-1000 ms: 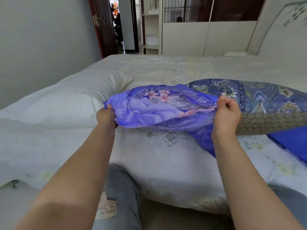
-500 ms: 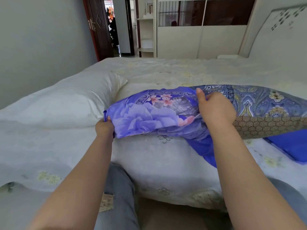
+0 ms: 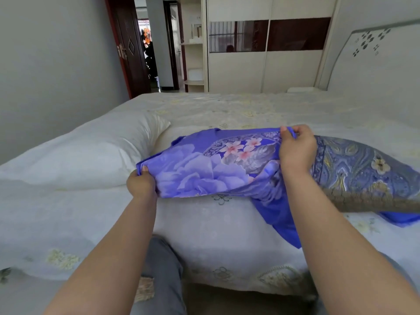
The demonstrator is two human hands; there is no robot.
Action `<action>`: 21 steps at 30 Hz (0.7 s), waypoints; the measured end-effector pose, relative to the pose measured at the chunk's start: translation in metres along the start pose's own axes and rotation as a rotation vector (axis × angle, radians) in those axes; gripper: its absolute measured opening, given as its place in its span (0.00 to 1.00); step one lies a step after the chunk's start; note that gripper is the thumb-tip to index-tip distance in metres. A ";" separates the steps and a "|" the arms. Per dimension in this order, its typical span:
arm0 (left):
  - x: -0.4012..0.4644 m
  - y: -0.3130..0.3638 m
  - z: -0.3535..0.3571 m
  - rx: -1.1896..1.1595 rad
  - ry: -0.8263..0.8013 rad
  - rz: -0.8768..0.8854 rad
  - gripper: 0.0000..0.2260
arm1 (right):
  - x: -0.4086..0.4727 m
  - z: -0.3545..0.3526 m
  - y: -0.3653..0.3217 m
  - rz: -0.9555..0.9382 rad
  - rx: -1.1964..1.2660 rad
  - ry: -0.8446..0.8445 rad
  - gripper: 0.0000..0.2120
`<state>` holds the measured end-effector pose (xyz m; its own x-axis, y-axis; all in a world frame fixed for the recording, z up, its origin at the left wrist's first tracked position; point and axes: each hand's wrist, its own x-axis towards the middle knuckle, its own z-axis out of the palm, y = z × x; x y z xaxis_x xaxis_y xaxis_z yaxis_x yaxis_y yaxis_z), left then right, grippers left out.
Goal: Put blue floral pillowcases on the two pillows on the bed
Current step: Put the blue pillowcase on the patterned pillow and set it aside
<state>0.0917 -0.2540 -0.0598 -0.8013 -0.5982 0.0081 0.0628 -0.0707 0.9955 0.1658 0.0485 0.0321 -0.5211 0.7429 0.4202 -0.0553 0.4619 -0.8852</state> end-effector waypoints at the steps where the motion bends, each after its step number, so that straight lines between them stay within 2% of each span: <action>1: 0.003 0.000 0.000 0.009 -0.002 0.011 0.08 | -0.010 -0.002 0.007 -0.064 -0.056 0.034 0.10; 3: 0.015 0.000 0.006 0.014 -0.021 -0.063 0.11 | -0.019 -0.008 0.018 -0.283 -0.147 0.068 0.12; 5: 0.036 -0.002 0.011 0.065 -0.090 -0.244 0.16 | -0.019 -0.008 0.026 -0.431 -0.170 0.035 0.12; 7: 0.056 -0.006 0.014 0.030 -0.183 -0.440 0.20 | -0.031 -0.003 0.029 -0.351 -0.139 -0.077 0.11; 9: 0.081 -0.017 0.020 0.027 -0.221 -0.484 0.22 | -0.055 0.005 0.030 -0.277 -0.089 -0.142 0.12; 12: 0.083 -0.002 0.035 -0.021 -0.205 -0.482 0.21 | -0.080 0.013 0.023 -0.452 0.030 -0.116 0.15; 14: 0.082 0.023 0.047 -0.113 -0.218 -0.384 0.17 | -0.082 0.019 0.007 -0.550 0.122 -0.065 0.13; 17: 0.082 0.068 0.072 -0.171 -0.223 -0.108 0.26 | -0.085 0.033 -0.028 -0.433 0.076 -0.175 0.12; 19: 0.076 0.086 0.088 -0.107 -0.266 0.061 0.28 | -0.089 0.047 -0.043 -0.325 -0.148 -0.453 0.18; 21: 0.063 0.088 0.104 0.191 -0.359 0.315 0.26 | -0.084 0.057 -0.051 -0.301 -0.442 -0.793 0.21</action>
<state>-0.0149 -0.2144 0.0384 -0.9171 -0.2525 0.3085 0.2508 0.2360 0.9388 0.1637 -0.0657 0.0308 -0.9717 0.0934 0.2169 -0.0392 0.8419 -0.5382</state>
